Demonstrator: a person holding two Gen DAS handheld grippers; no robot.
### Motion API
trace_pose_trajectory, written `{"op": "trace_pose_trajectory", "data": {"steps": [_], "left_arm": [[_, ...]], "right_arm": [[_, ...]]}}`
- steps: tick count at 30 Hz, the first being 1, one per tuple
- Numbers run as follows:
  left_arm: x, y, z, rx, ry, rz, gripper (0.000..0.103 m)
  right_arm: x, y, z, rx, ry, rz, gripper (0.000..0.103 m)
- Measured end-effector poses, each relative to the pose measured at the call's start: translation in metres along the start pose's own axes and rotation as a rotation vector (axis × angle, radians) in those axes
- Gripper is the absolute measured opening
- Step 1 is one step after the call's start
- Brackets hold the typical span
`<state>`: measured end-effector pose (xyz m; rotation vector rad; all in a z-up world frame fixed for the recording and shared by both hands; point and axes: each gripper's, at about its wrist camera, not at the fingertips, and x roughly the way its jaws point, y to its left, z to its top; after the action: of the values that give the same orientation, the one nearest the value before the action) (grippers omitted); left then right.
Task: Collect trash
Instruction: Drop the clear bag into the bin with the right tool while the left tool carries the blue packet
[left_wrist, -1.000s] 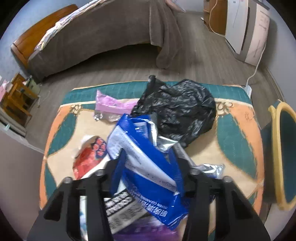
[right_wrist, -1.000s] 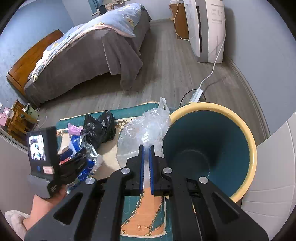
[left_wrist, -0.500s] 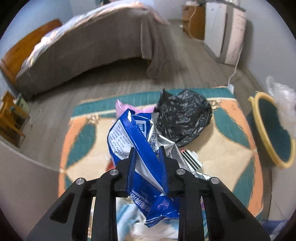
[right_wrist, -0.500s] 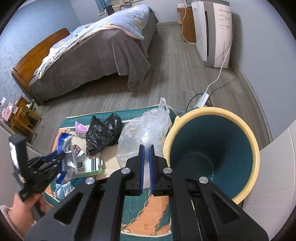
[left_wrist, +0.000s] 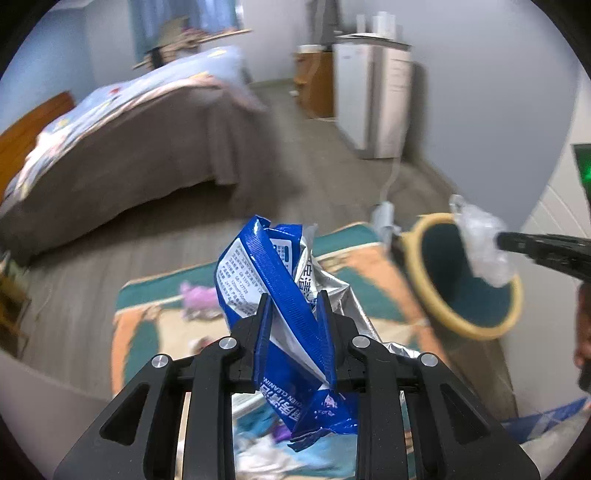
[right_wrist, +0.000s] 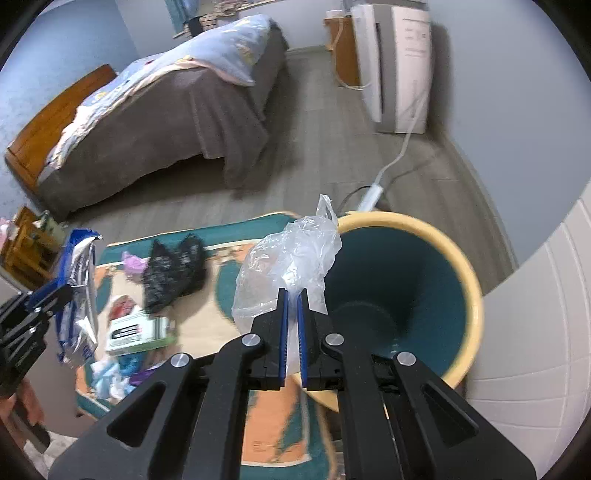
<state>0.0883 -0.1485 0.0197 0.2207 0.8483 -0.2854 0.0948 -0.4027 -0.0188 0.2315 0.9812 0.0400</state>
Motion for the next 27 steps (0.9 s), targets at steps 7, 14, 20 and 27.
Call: {"op": "trace_pose_trajectory", "data": {"steps": [7,14,20,27], "left_arm": [[0.016,-0.077,0.019,0.141,0.002,-0.119,0.026],[0.043,-0.137,0.029,0.228,0.014,-0.200,0.026],[0.081,-0.170,0.029,0.267,0.055,-0.257,0.027],[0.109,-0.185,0.027,0.269,0.076,-0.310,0.033]], "right_arm": [[0.008,-0.035,0.003,0.042,0.016,-0.073,0.004],[0.019,-0.073,0.000,0.151,0.054,-0.103,0.005],[0.033,-0.094,-0.004,0.221,0.091,-0.094,0.005],[0.038,-0.108,-0.009,0.280,0.117,-0.091,0.006]]}}
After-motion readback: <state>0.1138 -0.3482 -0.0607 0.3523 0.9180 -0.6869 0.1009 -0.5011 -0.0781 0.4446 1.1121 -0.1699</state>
